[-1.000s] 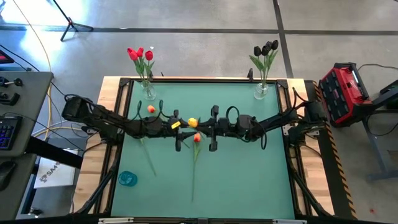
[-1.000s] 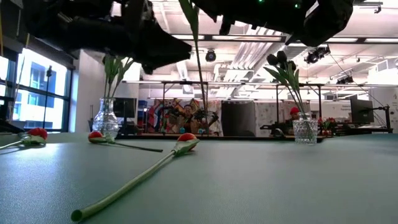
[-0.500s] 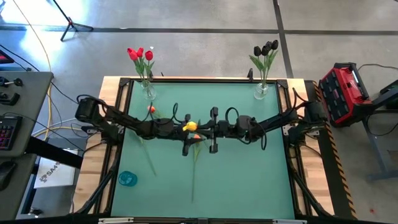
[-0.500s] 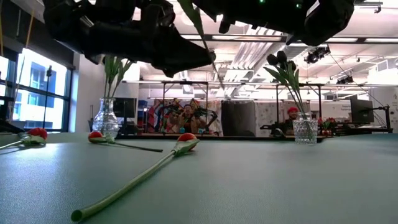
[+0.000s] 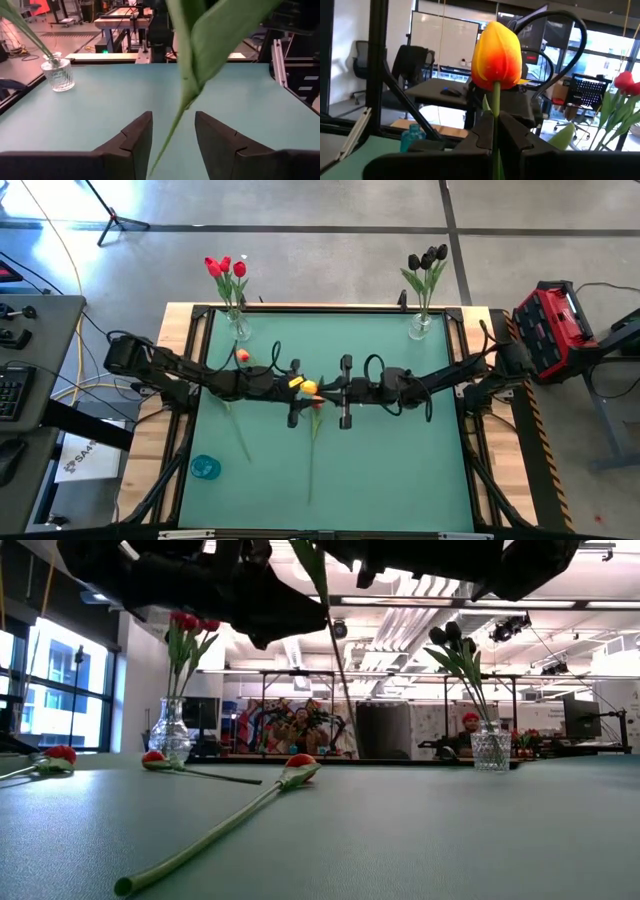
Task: Sort flowers into vase by color
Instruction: Put the orange tulip into the blue vase
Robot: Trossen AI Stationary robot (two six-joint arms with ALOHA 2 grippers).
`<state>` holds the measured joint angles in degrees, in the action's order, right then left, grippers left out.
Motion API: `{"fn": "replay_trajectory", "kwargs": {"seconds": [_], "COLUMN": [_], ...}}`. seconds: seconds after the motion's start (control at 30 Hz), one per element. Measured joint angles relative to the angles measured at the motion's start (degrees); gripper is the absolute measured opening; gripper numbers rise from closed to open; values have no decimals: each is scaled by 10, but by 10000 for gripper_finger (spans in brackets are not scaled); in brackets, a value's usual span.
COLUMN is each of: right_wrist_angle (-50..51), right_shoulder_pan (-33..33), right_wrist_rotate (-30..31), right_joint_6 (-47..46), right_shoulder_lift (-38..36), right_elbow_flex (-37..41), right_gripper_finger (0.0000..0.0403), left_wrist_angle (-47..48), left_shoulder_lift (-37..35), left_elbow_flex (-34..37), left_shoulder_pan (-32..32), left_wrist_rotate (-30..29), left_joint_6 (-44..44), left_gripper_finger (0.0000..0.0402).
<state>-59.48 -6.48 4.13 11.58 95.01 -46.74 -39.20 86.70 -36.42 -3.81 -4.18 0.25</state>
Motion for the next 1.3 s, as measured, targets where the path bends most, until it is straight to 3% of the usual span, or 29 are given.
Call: {"fn": "replay_trajectory", "kwargs": {"seconds": [0.17, 0.3, 0.63, 0.73, 0.97, 1.2, 1.3], "right_wrist_angle": [-24, -40, -36, -20, 67, 264, 338], "right_shoulder_pan": [0, 1, 4, 10, 27, 38, 50], "right_wrist_rotate": [1, 1, 2, 30, 93, 249, 272], "right_joint_6": [5, 5, -14, -45, -66, -103, -150], "right_shoulder_lift": [0, 0, 0, 0, -16, -79, -85], "right_elbow_flex": [0, 0, 0, 0, 0, 0, 0], "right_gripper_finger": [0, 0, 0, 9, 88, 161, 174], "left_wrist_angle": [-13, -52, -57, -39, 134, 320, 392], "left_shoulder_lift": [9, 17, 18, 10, -78, -230, -302], "left_elbow_flex": [0, 0, 0, 1, 1, 0, 0], "left_shoulder_pan": [0, 0, 2, 2, -1, -35, -58], "left_wrist_rotate": [23, 36, 19, 6, -113, -223, -266], "left_joint_6": [0, 5, 5, 5, -18, -65, -93], "left_gripper_finger": [156, 146, 30, 6, 2, 1, 1]}}
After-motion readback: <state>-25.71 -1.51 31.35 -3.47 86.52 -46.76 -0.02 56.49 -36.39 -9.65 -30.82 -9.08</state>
